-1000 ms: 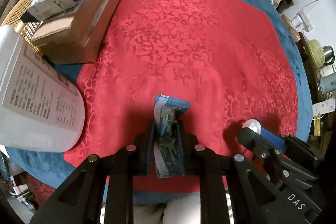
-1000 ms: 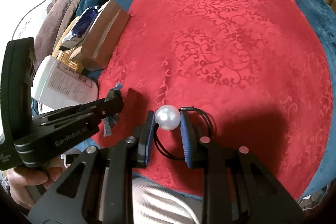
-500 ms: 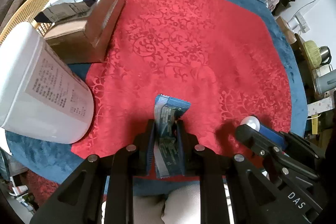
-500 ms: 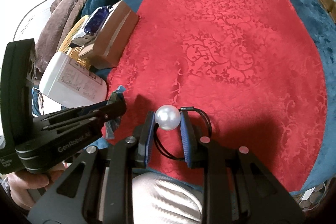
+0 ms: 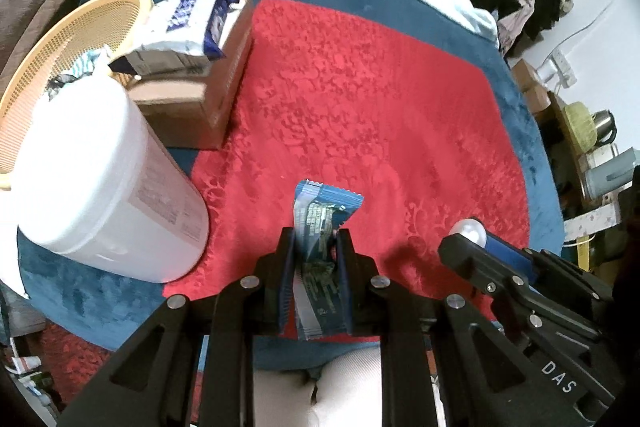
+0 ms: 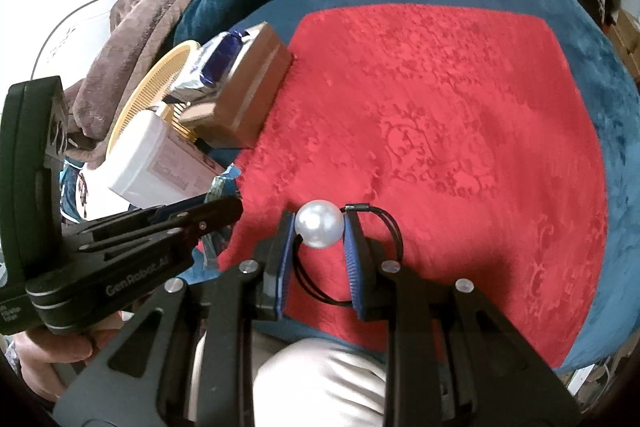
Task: Organize soft objects
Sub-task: 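Carry the blue packet and pearl hair tie in both tools over the orange basket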
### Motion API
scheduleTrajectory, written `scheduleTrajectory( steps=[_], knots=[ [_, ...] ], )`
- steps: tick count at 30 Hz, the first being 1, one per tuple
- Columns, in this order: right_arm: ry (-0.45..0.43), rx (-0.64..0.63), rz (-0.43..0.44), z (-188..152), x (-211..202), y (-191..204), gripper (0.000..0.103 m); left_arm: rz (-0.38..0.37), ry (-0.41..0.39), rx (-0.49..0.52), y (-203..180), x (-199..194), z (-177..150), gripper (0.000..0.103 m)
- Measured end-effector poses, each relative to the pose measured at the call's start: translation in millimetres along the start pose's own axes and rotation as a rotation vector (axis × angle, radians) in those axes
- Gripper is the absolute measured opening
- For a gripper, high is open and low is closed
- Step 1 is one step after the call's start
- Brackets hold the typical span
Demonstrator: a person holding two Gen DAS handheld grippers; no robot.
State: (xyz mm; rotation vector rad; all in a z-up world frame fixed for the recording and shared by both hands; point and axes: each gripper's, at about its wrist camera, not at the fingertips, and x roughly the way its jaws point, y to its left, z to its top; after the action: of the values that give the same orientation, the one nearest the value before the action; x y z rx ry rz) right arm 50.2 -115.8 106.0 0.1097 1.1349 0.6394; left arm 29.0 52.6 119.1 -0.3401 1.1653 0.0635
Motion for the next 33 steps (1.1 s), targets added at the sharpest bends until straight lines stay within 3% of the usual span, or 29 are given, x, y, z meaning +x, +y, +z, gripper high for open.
scheduleTrajectory(
  steps=[20,33],
  knots=[
    [-0.062,-0.130,0.011,33.6,-10.9,74.1,0.025,-0.045,-0.147,-0.109,59.2,-65.7,23.7,0.019],
    [-0.060,-0.193,0.015,41.8,-2.2,117.9,0.025,-0.054,-0.204,-0.192,107.6,-87.7,30.7,0.019]
  ],
)
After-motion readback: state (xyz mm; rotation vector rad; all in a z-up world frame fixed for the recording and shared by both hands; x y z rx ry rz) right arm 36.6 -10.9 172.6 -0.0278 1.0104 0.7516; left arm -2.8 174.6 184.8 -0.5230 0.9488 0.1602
